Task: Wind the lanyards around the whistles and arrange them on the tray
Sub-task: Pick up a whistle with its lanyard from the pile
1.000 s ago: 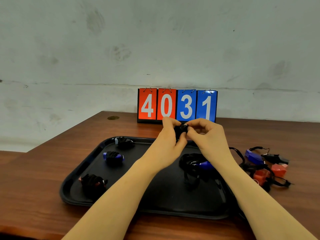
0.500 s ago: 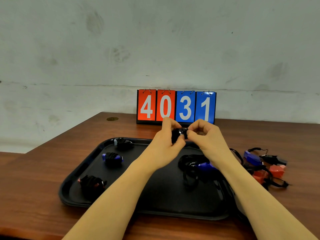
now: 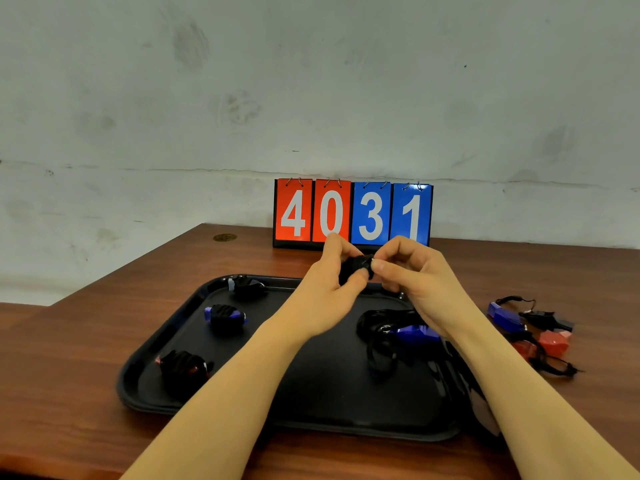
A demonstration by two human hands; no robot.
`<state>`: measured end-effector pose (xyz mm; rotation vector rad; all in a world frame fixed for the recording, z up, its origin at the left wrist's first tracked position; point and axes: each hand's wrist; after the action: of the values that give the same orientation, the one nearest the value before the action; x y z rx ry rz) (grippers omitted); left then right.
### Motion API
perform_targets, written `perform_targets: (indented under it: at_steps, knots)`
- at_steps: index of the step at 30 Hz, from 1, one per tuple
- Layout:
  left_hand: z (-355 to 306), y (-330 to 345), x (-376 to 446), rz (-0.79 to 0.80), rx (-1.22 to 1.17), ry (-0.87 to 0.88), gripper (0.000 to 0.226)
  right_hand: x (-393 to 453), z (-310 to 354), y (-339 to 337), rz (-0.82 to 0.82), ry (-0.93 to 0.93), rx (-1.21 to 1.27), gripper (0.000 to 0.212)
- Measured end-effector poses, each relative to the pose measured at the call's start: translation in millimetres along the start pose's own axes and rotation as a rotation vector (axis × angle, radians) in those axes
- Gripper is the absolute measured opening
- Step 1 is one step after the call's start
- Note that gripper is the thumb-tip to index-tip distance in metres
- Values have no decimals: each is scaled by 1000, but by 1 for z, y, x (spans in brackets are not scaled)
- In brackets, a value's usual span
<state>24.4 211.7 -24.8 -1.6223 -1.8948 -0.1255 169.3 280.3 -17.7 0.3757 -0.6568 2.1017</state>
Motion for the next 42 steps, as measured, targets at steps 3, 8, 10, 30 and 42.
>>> perform_targets:
  at_steps: [3,8,10,30,42]
  knots:
    - [-1,1,0,16,-56,-22,14,0,0,-1,9,4,68,10]
    - [-2,0,-1,23,-16,-15,14,0,-1,-1,7,12,29,6]
    - [-3,1,-2,42,32,13,17,1,-3,1,-21,28,-31,8]
    - [-7,3,-5,47,44,81,21,-2,4,-4,17,19,199,14]
    - [-6,4,-5,41,42,81,24,-1,4,-2,-39,75,90,14]
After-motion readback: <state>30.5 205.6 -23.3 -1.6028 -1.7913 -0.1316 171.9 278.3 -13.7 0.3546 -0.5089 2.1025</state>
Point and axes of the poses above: each hand's wrist, its own x-axis towards the middle knuckle, its own y-axis out of the palm, z = x × y, and after that the axes turned 11 degrees about -x, right-handed
